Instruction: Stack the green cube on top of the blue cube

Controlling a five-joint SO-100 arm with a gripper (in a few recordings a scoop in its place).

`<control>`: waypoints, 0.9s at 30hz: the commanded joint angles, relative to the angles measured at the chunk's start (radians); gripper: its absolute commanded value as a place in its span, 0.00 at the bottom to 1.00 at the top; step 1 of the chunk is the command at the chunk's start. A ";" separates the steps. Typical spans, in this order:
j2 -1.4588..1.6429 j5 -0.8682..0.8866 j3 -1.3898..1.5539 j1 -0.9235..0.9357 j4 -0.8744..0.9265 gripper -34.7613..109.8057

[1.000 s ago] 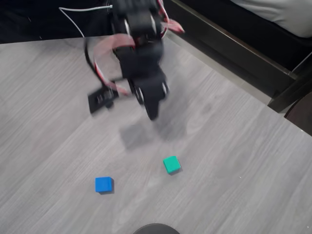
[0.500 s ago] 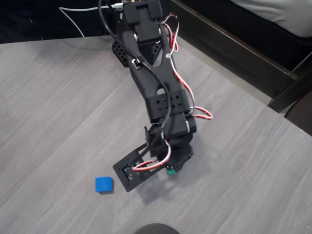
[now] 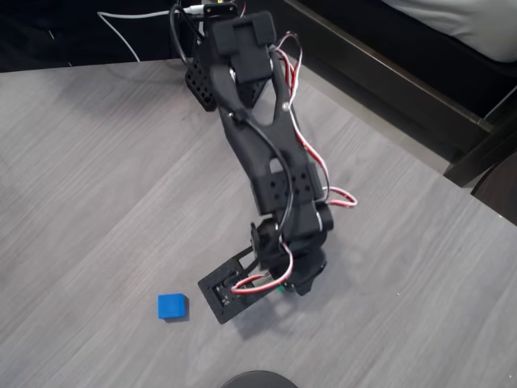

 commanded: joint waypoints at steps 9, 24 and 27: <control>0.071 0.011 -0.206 0.135 0.140 0.24; 0.021 0.012 -0.426 0.469 0.222 0.24; -0.043 0.011 -0.495 0.489 0.235 0.24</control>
